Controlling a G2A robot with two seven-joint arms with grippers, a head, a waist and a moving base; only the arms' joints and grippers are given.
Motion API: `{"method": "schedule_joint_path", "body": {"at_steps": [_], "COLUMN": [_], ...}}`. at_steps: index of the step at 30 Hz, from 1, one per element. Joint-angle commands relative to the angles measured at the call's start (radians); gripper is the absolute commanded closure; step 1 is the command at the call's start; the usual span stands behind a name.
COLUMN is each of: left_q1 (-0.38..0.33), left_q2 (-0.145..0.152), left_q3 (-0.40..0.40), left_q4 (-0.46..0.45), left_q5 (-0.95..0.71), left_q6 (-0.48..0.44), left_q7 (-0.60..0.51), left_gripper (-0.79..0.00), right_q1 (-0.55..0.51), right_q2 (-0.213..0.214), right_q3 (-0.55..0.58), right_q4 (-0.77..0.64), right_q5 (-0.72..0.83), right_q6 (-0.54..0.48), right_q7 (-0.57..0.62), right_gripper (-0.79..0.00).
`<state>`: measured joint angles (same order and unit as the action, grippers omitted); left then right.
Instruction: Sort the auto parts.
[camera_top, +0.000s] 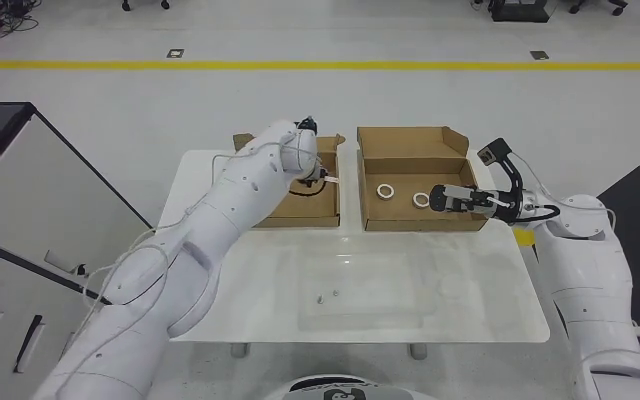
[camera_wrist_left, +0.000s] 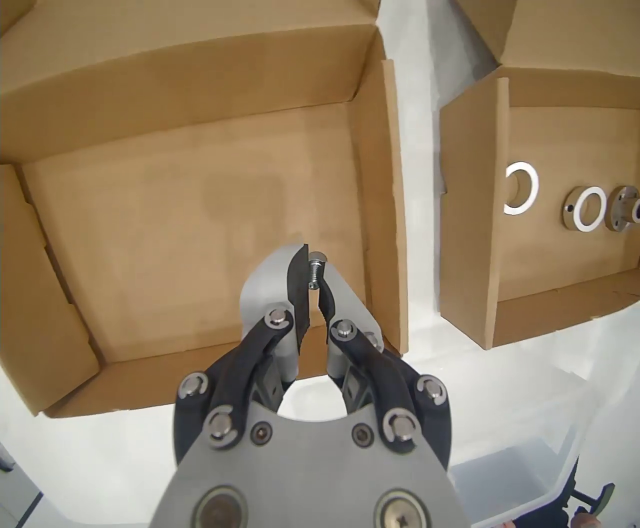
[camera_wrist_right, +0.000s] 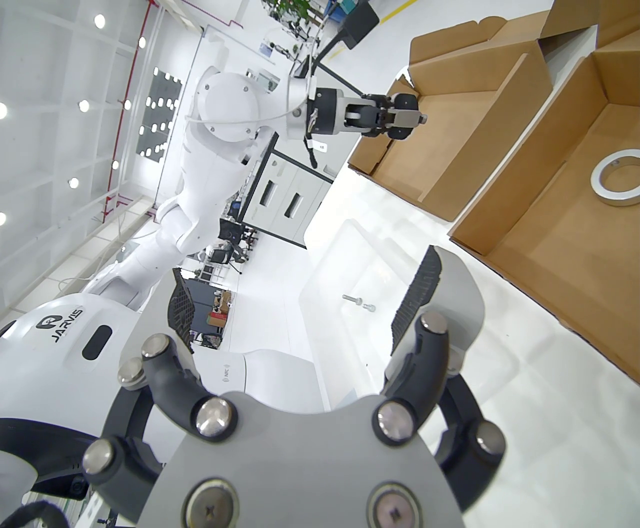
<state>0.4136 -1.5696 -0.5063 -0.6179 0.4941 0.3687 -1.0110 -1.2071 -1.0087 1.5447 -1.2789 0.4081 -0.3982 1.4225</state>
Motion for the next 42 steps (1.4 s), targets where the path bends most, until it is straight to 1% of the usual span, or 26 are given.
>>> {"method": "schedule_joint_path", "body": {"at_steps": [1,5,8,19,20,23,26,28,38,39,40,41,42], "left_q1": [-0.012,-0.029,-0.037,-0.039,-0.029,-0.014,-0.004,0.003,0.010,0.009,0.008,0.007,0.006], "left_q2": [-0.025,-0.070,-0.099,-0.102,-0.102,-0.102,-0.106,-0.111,-0.139,-0.142,-0.144,-0.146,-0.148], "left_q3": [0.009,0.025,0.027,0.026,0.030,0.032,0.027,0.029,0.019,0.017,0.015,0.012,0.008], "left_q4": [0.067,0.171,0.231,0.238,0.233,0.234,0.249,0.263,0.332,0.339,0.344,0.349,0.355], "left_q5": [-0.016,-0.034,-0.056,-0.058,-0.047,-0.028,-0.033,-0.027,-0.038,-0.040,-0.043,-0.047,-0.052], "left_q6": [-0.014,-0.041,-0.063,-0.064,-0.067,-0.036,-0.041,-0.029,-0.061,-0.063,-0.066,-0.070,-0.075], "left_q7": [0.003,0.005,0.001,0.004,0.020,0.024,0.017,0.012,0.005,0.006,0.006,0.009,0.010], "left_gripper": [0.000,0.000,0.000,0.000,0.000,0.000,0.000,0.000,0.000,-0.025,-0.145,-0.188,-0.292], "right_q1": [0.000,0.000,0.000,0.000,0.000,0.000,0.000,0.000,0.000,0.000,0.000,0.000,0.000], "right_q2": [0.000,0.000,0.000,0.000,0.000,0.000,0.000,0.000,0.000,0.000,0.000,0.000,0.000], "right_q3": [0.000,0.000,0.000,0.000,0.000,0.000,0.000,0.000,0.000,0.000,0.000,0.000,0.000], "right_q4": [0.000,0.000,0.000,0.000,0.000,0.000,0.000,0.000,0.000,0.000,0.000,0.000,0.000], "right_q5": [0.000,0.000,0.000,0.000,0.000,0.000,0.000,0.000,0.000,0.000,0.000,0.000,0.000], "right_q6": [0.000,0.000,0.000,0.000,0.000,0.000,0.000,0.000,0.000,0.000,0.000,0.000,0.000], "right_q7": [0.000,0.000,0.000,0.000,0.000,0.000,0.000,0.000,0.000,0.000,0.000,0.000,0.000], "right_gripper": [-0.785,-0.785,-0.785,-0.785,-0.785,-0.785,-0.785,-0.785,-0.785,-0.785,-0.785,-0.785,-0.785]}}
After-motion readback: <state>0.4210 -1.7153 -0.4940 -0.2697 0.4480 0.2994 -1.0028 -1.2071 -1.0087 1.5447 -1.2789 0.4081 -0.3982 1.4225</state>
